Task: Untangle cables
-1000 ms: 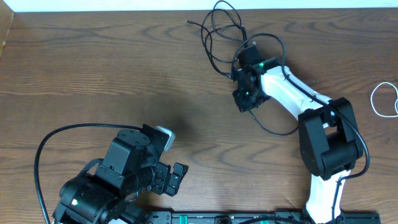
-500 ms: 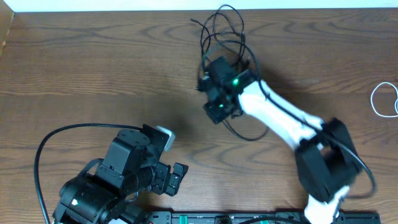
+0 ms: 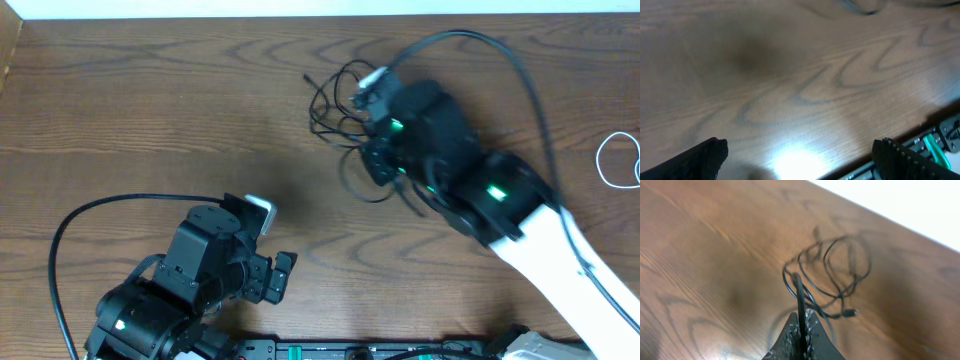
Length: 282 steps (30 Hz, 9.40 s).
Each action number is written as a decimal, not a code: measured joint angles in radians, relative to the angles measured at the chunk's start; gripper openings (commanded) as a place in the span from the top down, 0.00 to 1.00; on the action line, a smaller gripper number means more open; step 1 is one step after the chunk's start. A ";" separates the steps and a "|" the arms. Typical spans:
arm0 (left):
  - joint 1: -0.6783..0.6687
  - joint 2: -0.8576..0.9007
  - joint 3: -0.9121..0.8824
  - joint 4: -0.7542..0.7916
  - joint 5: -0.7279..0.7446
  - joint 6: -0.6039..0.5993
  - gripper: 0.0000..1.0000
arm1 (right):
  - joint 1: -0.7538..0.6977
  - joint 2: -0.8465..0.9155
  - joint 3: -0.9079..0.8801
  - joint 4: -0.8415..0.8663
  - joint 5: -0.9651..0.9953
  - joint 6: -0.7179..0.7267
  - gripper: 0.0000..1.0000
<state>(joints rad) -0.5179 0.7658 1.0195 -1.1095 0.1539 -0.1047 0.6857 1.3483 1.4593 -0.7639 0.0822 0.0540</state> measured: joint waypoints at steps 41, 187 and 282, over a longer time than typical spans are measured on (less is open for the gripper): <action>0.000 0.000 0.000 -0.010 0.031 -0.003 0.02 | -0.128 0.557 0.000 -0.046 0.148 0.179 0.66; 0.000 0.382 0.000 0.459 0.060 -0.002 0.04 | -0.019 -0.502 0.139 -0.150 0.108 0.141 0.99; 0.079 -0.303 0.030 -0.010 -0.189 -0.083 0.10 | 0.114 0.478 -0.055 -0.077 -0.086 0.883 0.99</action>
<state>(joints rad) -0.4385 0.4629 1.0496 -1.1194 -0.0349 -0.1875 0.7998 1.8259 1.4044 -0.8406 -0.0036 0.9371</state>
